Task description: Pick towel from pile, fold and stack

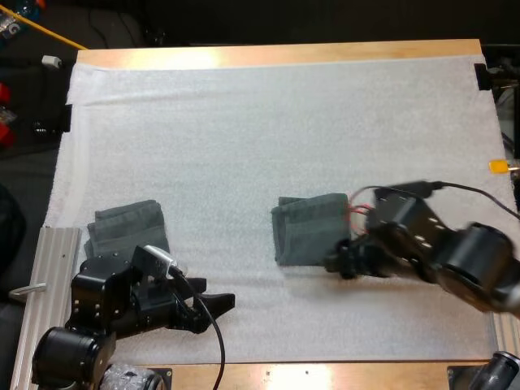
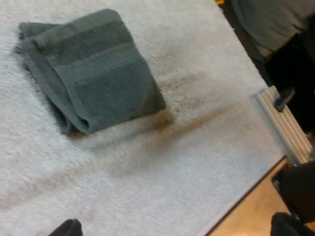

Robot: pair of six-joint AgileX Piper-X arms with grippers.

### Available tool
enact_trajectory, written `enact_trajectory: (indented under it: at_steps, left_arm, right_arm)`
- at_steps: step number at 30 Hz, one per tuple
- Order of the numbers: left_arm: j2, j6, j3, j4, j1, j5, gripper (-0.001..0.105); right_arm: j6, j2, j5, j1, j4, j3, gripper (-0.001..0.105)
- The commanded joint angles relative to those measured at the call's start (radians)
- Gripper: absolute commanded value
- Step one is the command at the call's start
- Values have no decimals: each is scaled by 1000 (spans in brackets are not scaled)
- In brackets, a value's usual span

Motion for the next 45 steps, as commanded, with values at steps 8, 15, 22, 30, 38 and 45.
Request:
enact_trajectory:
  at_steps: [8, 15, 22, 30, 38, 45]
  left_arm:
    - [-4, 3, -7, -15, -4, -34, 72]
    - [30, -15, -7, -86, -4, -64, 72]
    - [217, -59, -7, -249, -4, -33, 72]
    - [502, -61, -7, -435, -4, -7, 72]
    - [770, -116, -7, -626, -4, 7, 72]
    - [974, -239, -9, -775, -4, 49, 72]
  right_arm:
    - [68, -177, 7, -3, 62, -9, 70]
    - [76, -283, 7, -3, 57, -4, 70]
    - [76, -288, 7, -3, 48, -5, 70]
    - [76, -275, 30, -3, 18, -5, 70]
    - [76, -275, 30, -3, 15, -5, 70]
    - [76, -275, 60, -3, 15, -5, 70]
